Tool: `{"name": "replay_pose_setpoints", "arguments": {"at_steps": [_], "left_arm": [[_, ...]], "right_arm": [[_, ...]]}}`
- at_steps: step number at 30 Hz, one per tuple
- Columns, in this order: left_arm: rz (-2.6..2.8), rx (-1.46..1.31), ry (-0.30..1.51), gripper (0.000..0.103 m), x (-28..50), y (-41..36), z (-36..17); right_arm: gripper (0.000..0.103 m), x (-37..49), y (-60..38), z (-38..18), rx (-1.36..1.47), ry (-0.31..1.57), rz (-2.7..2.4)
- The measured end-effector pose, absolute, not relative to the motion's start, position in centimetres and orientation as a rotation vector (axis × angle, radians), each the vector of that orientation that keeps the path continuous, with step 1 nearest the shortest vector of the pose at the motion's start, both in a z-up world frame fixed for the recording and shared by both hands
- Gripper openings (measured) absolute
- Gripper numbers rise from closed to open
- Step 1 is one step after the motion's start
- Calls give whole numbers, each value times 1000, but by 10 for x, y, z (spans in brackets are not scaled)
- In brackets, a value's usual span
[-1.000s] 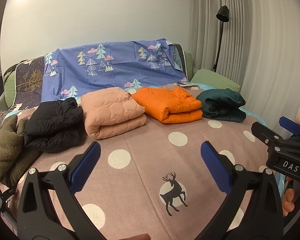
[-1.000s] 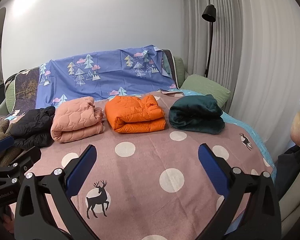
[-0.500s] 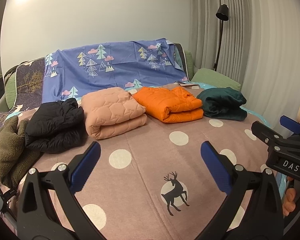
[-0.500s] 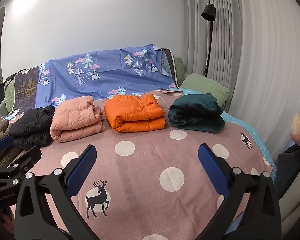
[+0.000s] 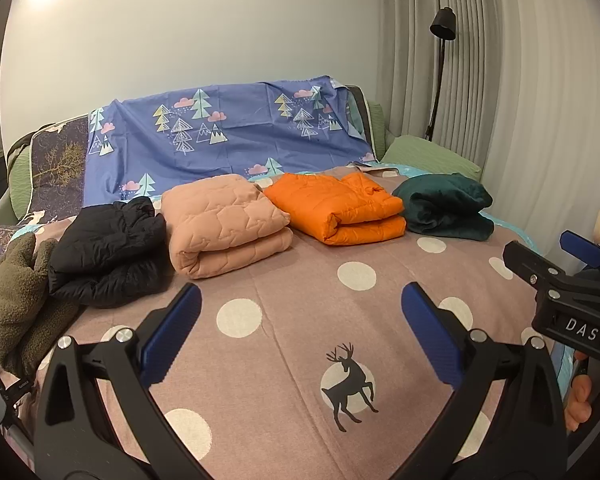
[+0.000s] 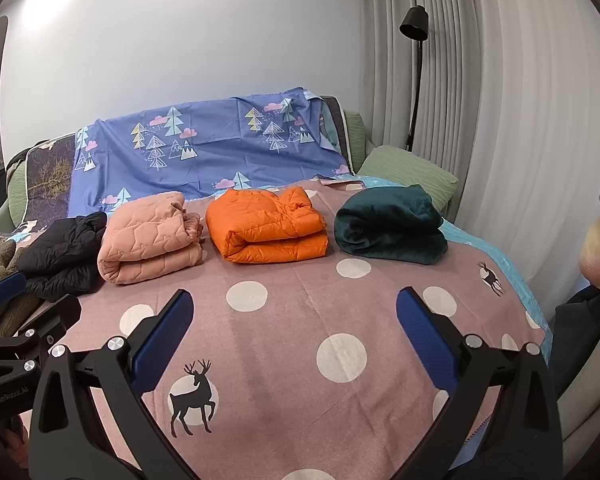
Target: Fold large clothes
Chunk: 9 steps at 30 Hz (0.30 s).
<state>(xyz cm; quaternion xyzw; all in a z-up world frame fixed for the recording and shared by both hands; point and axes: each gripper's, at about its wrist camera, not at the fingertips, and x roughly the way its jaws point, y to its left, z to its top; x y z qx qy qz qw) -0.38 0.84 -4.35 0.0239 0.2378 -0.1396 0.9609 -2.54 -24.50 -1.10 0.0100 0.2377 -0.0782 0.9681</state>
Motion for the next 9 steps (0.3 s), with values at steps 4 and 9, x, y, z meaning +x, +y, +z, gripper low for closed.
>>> {"name": "replay_pose_setpoints", "arguments": {"at_steps": [4, 9], "left_arm": [[-280, 45, 486, 101, -3, 9, -44], [-277, 50, 491, 101, -3, 10, -45]], "right_arm": [[101, -25, -245, -12, 19, 481, -162], [101, -25, -244, -12, 18, 482, -160]]}}
